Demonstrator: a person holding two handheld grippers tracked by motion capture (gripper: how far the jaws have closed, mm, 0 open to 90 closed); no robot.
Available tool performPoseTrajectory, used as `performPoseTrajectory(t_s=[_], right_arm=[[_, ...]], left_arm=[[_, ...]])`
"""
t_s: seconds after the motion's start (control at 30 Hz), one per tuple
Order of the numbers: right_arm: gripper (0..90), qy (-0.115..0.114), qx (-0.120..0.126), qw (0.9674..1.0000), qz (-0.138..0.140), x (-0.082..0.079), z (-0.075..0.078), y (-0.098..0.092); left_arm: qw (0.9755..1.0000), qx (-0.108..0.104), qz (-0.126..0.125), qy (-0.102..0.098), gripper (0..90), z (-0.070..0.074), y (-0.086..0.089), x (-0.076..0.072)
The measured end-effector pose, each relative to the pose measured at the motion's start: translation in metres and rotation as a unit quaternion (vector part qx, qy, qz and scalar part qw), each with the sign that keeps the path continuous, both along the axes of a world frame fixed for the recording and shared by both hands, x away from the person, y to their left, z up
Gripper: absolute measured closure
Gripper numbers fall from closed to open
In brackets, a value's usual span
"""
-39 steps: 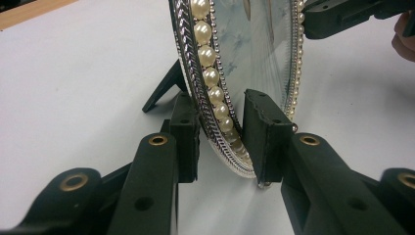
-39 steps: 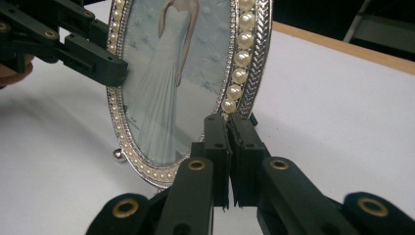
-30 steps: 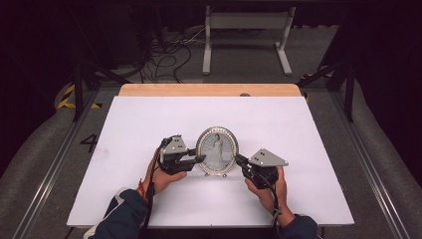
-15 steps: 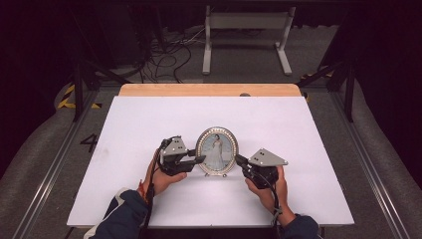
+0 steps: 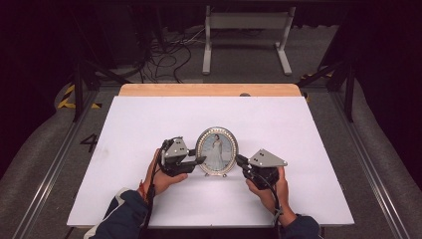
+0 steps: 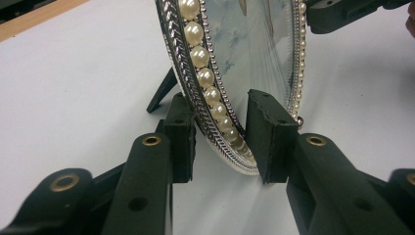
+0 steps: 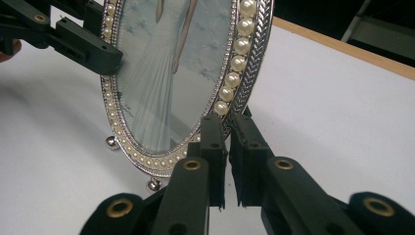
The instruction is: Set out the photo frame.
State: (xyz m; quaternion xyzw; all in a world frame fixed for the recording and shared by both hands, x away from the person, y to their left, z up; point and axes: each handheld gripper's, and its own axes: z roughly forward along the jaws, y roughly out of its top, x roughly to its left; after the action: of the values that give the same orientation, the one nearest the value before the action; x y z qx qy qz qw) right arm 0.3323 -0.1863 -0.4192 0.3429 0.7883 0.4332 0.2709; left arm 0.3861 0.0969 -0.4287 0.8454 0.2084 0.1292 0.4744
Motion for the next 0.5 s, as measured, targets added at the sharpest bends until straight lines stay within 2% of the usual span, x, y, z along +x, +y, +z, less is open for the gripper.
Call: performPoseTrajectory(t_s=[0.2, 0.33, 0.4, 0.5], right_arm=[[79.6, -0.004, -0.006, 0.9999, -0.009, -0.0007, 0.0016, -0.0024], [73.1, 0.001, -0.008, 0.9999, -0.012, 0.0009, 0.0011, -0.0029], [68.9, 0.001, -0.01, 0.9999, -0.008, 0.0018, 0.001, -0.0028], [57.1, 0.006, -0.011, 0.9999, -0.004, 0.0035, 0.0005, -0.0025]], left_arm=[[0.9999, 0.001, 0.005, -0.011, 62.8, 0.0031, 0.0032, -0.0019], [0.9998, 0.006, 0.007, -0.018, 59.3, 0.005, 0.0056, -0.0031], [0.9996, 0.014, 0.009, -0.024, 56.2, 0.0049, 0.0051, -0.0043], [0.9991, 0.026, 0.009, -0.032, 47.2, 0.0036, 0.0041, -0.0045]])
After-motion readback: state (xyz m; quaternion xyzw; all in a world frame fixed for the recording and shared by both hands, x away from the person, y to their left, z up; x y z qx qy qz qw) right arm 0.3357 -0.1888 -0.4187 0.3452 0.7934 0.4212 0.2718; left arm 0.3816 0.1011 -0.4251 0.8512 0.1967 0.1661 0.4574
